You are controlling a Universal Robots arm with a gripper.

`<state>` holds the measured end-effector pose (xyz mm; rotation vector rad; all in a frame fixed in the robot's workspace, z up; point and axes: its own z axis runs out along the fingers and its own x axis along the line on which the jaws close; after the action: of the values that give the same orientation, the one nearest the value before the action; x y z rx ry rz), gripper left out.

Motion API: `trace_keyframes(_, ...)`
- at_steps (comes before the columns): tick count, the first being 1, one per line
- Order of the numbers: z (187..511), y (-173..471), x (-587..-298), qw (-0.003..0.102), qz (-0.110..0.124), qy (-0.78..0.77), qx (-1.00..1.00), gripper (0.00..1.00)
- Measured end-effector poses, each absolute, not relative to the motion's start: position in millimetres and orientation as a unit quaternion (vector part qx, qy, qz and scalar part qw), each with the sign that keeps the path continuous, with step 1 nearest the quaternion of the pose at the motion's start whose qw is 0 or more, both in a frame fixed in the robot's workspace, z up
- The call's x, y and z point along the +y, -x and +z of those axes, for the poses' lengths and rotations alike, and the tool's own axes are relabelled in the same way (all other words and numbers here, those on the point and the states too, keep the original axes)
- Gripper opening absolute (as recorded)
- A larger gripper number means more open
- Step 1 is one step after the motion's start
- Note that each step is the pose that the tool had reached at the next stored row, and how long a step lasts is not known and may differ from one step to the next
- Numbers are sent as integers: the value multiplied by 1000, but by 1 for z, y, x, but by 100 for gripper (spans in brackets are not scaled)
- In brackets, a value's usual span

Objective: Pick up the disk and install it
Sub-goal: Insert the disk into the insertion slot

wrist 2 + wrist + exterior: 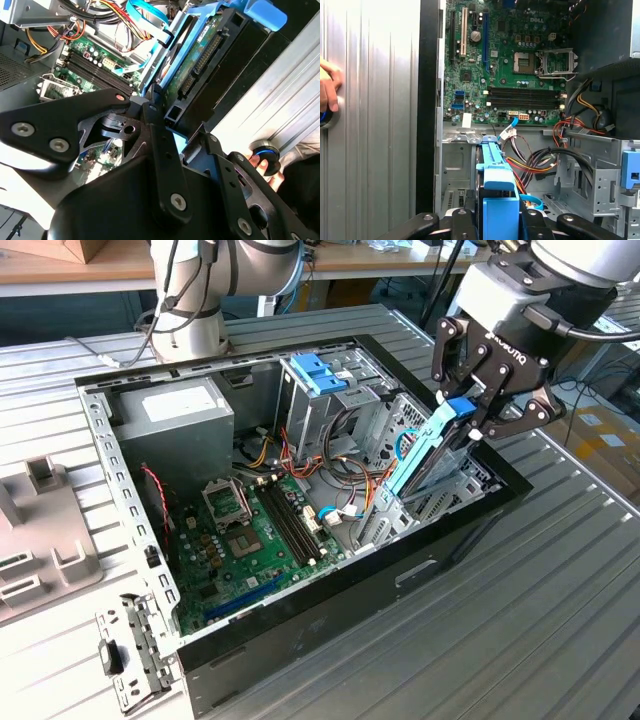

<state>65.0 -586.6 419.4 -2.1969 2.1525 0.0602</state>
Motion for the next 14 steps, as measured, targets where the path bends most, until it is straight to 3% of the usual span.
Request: trace_keyframes(14,414,-65,-587,33,19,714,699,37)
